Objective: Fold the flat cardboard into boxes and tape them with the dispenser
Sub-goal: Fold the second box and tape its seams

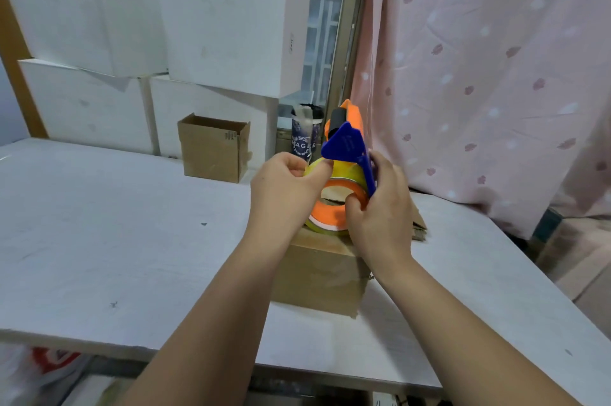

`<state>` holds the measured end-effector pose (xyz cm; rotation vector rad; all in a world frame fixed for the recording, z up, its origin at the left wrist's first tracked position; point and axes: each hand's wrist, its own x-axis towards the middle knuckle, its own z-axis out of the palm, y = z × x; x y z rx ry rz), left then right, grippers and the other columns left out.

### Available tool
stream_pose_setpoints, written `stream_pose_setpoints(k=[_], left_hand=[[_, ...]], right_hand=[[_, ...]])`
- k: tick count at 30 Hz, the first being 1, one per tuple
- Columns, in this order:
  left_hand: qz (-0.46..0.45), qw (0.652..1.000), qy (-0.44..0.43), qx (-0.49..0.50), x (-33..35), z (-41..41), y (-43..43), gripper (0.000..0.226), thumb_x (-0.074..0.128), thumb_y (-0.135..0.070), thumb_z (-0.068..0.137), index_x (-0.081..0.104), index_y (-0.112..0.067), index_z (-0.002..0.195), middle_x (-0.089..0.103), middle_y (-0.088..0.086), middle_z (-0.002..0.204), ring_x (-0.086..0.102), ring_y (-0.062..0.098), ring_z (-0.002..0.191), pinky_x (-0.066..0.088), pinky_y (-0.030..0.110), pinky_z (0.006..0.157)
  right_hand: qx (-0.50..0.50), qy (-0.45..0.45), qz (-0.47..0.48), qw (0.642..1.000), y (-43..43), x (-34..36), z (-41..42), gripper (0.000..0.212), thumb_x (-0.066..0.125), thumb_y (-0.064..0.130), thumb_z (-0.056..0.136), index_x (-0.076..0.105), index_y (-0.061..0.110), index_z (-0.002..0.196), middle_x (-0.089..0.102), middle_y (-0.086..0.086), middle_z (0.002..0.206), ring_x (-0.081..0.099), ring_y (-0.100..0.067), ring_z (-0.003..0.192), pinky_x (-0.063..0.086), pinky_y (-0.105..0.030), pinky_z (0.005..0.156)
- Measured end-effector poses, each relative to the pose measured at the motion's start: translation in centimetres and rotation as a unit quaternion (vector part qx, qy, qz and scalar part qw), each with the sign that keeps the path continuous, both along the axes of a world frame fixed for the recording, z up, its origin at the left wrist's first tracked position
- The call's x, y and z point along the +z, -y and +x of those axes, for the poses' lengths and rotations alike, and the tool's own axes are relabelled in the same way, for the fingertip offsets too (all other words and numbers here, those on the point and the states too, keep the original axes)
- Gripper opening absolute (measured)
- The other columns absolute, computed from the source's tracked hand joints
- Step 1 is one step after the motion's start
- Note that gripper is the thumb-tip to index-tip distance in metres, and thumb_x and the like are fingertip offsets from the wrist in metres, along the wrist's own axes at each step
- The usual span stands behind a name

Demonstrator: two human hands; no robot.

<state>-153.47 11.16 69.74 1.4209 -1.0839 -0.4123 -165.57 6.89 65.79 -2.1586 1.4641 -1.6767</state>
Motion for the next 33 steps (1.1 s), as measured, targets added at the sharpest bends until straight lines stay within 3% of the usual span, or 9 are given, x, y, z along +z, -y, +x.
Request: stream_pose_setpoints(k=[4, 6, 9, 13, 18, 21, 25, 29, 33], left_hand=[[-0.005, 1.0, 0.004, 0.002, 0.3, 0.9, 0.4, 0.008, 0.061, -0.031, 0.086, 0.059, -0.029, 0.079, 0.063, -0.009, 0.078, 0.062, 0.008, 0.078, 0.049, 0.024, 0.061], [-0.012, 0.992, -0.127, -0.021, 0.1, 1.6, 0.5, 0.009, 0.056, -0.017, 0.087, 0.062, -0.021, 0.083, 0.065, -0.001, 0.077, 0.066, 0.015, 0.078, 0.057, 0.029, 0.066], [-0.013, 0.919, -0.38, -0.109, -0.3, 2.5, -0.3, 0.007, 0.058, -0.01, 0.089, 0.064, -0.008, 0.086, 0.064, 0.007, 0.089, 0.069, 0.018, 0.082, 0.058, 0.025, 0.063], [-0.001, 0.922, -0.359, -0.143, -2.0, 3.7, -1.0, 0.014, 0.058, -0.012, 0.092, 0.069, -0.012, 0.099, 0.064, 0.005, 0.101, 0.069, 0.014, 0.087, 0.058, 0.029, 0.076], [0.01, 0.895, -0.429, -0.119, -2.0, 4.9, -1.1, 0.013, 0.061, -0.007, 0.089, 0.067, -0.002, 0.099, 0.053, 0.007, 0.077, 0.064, 0.021, 0.078, 0.059, 0.03, 0.064], [0.023, 0.884, -0.449, -0.13, -2.2, 5.3, -1.0, 0.011, 0.057, -0.002, 0.091, 0.066, 0.001, 0.096, 0.049, 0.009, 0.076, 0.061, 0.021, 0.075, 0.058, 0.029, 0.061], [0.036, 0.909, -0.405, -0.091, -2.7, 5.5, -0.9, 0.017, 0.057, -0.003, 0.092, 0.062, 0.004, 0.107, 0.057, 0.013, 0.09, 0.065, 0.021, 0.082, 0.056, 0.023, 0.056], [0.028, 0.954, -0.297, -0.013, -3.6, 5.5, -0.7, 0.033, 0.061, -0.01, 0.09, 0.056, -0.006, 0.123, 0.064, 0.009, 0.089, 0.065, 0.016, 0.081, 0.058, 0.025, 0.062], [0.042, 0.948, -0.314, -0.004, -4.7, 5.9, -0.4, 0.019, 0.065, -0.017, 0.088, 0.063, -0.005, 0.103, 0.071, 0.002, 0.085, 0.05, 0.011, 0.068, 0.042, 0.022, 0.057]], right_hand=[[0.014, -0.008, -0.013, 1.0, -0.2, 0.0, -0.2, 0.068, 0.069, 0.005, 0.075, 0.043, 0.016, 0.136, 0.051, -0.004, 0.125, 0.051, -0.018, 0.108, 0.045, -0.025, 0.078], [0.018, 0.003, 0.004, 1.0, -0.2, -0.1, -0.3, 0.067, 0.07, 0.007, 0.076, 0.043, 0.016, 0.137, 0.05, -0.003, 0.126, 0.05, -0.017, 0.11, 0.041, -0.017, 0.075], [0.02, 0.02, 0.019, 0.999, -0.1, -0.1, -0.4, 0.065, 0.068, 0.011, 0.079, 0.042, 0.018, 0.138, 0.048, 0.0, 0.125, 0.05, -0.015, 0.109, 0.035, -0.008, 0.07], [0.023, -0.003, 0.028, 0.999, -0.3, 0.2, -0.5, 0.072, 0.068, 0.014, 0.082, 0.035, 0.021, 0.145, 0.044, 0.0, 0.129, 0.048, -0.016, 0.107, 0.049, -0.027, 0.08], [0.07, -0.011, 0.058, 0.996, -0.2, 0.7, -0.6, 0.079, 0.065, 0.01, 0.083, 0.028, 0.037, 0.147, 0.034, 0.017, 0.12, 0.036, 0.008, 0.094, 0.036, 0.002, 0.065], [0.103, -0.015, 0.102, 0.989, 0.1, 0.9, -0.6, 0.081, 0.063, 0.01, 0.086, 0.022, 0.046, 0.145, 0.036, 0.024, 0.122, 0.034, 0.009, 0.099, 0.032, 0.003, 0.061], [0.142, 0.052, 0.156, 0.976, 0.3, 0.8, -0.5, 0.076, 0.064, 0.015, 0.089, 0.022, 0.045, 0.144, 0.043, 0.025, 0.126, 0.043, 0.008, 0.104, 0.037, 0.0, 0.062], [0.147, 0.116, 0.174, 0.967, 0.1, 0.6, -0.3, 0.058, 0.069, 0.018, 0.083, 0.036, 0.054, 0.115, 0.044, 0.035, 0.09, 0.054, 0.011, 0.085, 0.043, -0.006, 0.052], [0.157, 0.137, 0.191, 0.959, 0.3, 0.6, -0.5, 0.037, 0.067, 0.02, 0.085, 0.043, 0.047, 0.097, 0.047, 0.029, 0.091, 0.054, 0.001, 0.084, 0.042, -0.012, 0.059]])
